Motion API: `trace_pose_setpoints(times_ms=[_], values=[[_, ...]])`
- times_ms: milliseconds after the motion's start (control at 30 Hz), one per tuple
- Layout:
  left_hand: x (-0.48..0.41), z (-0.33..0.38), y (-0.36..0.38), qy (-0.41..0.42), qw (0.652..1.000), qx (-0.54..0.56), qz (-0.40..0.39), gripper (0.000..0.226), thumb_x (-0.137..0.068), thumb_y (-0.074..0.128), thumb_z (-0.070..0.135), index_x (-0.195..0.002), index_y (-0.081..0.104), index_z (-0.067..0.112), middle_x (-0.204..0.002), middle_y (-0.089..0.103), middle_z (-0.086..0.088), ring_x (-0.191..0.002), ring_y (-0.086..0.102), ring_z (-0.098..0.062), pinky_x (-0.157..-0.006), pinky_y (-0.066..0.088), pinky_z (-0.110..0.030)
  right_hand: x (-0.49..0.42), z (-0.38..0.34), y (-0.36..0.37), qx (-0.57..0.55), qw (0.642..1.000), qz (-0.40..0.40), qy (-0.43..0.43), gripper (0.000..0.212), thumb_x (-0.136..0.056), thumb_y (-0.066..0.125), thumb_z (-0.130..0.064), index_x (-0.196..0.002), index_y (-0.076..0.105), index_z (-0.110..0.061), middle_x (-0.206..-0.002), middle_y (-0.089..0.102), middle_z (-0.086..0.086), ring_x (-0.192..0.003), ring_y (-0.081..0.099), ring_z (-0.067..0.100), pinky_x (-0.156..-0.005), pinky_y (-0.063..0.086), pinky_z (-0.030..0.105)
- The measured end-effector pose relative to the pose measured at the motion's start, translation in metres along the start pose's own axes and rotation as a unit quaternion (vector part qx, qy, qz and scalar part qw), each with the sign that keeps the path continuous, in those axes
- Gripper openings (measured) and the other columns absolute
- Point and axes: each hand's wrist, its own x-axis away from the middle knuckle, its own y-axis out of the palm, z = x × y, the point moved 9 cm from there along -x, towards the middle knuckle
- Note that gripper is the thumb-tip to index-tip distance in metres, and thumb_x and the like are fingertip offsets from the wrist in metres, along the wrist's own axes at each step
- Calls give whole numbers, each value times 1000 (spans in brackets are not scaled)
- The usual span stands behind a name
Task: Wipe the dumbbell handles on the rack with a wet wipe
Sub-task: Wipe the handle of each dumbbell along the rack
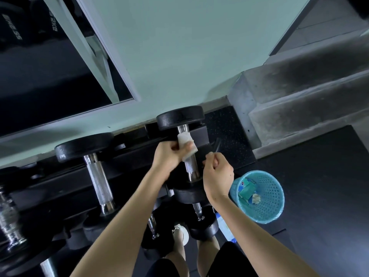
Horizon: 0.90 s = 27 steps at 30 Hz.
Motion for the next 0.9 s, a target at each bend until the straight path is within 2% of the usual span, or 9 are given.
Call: trace_pose_setpoints(times_ms=[67,133,267,367,500,567,667,800,900], values=[[17,-4,4,5,997,-73,23,34,-77,73,45,-61,66,16,-55,63,0,-47,53,-6,-45,37,-15,-1,0,0,2,1000,-8,0,35,-96,46,-23,-65,48,-6,-61,60,9,-55,51,22,-55,36,35],[34,-13,11,-1,995,-99,27,36,-76,75,41,-56,62,14,-50,57,1,-43,45,-6,-39,30,-16,-2,1,-1,5,1000,-8,0,33,-96,47,-21,-68,53,-5,-60,59,7,-53,48,20,-53,30,33],[49,-16,16,7,989,-133,57,36,-73,76,35,-62,61,4,-58,59,-3,-54,51,-12,-48,35,-25,0,4,-1,-9,1000,-12,17,24,-95,46,-18,-82,64,-9,-69,66,5,-60,51,19,-57,26,27],[51,-13,16,-3,987,-143,75,36,-71,79,34,-58,57,9,-54,55,3,-51,49,-10,-43,31,-20,0,7,0,-21,999,-27,33,23,-96,45,-16,-84,65,-15,-65,61,-4,-61,51,12,-60,30,26],[47,-9,10,-37,986,-62,147,32,-69,81,36,-65,68,7,-64,68,-7,-58,60,-17,-50,45,-28,-2,10,1,-45,997,-42,42,24,-96,44,-16,-82,63,-19,-70,61,-11,-61,51,2,-58,33,14],[45,-13,11,-62,985,-10,160,30,-69,82,36,-69,70,8,-67,70,-6,-63,65,-18,-55,49,-29,-2,12,2,-56,996,-44,45,24,-95,44,-16,-82,64,-18,-72,64,-11,-64,53,2,-63,37,21],[39,-16,13,-68,986,20,148,30,-66,84,36,-70,71,9,-67,71,-4,-64,68,-18,-57,53,-31,-3,17,3,-83,994,-44,54,24,-95,44,-16,-82,64,-19,-73,66,-10,-66,57,5,-67,44,28],[30,-20,14,-71,993,72,57,30,-67,84,30,-81,73,5,-76,74,-8,-75,72,-23,-69,57,-36,-5,19,3,-118,990,-48,68,25,-96,44,-16,-83,64,-18,-68,65,-7,-59,54,2,-61,43,20],[30,-26,18,-48,997,-37,-47,41,-62,86,33,-83,69,2,-75,71,-9,-67,65,-19,-65,52,-37,-6,18,5,-138,986,-58,76,25,-96,43,-15,-83,65,-15,-66,64,-4,-54,53,-2,-54,40,11]])
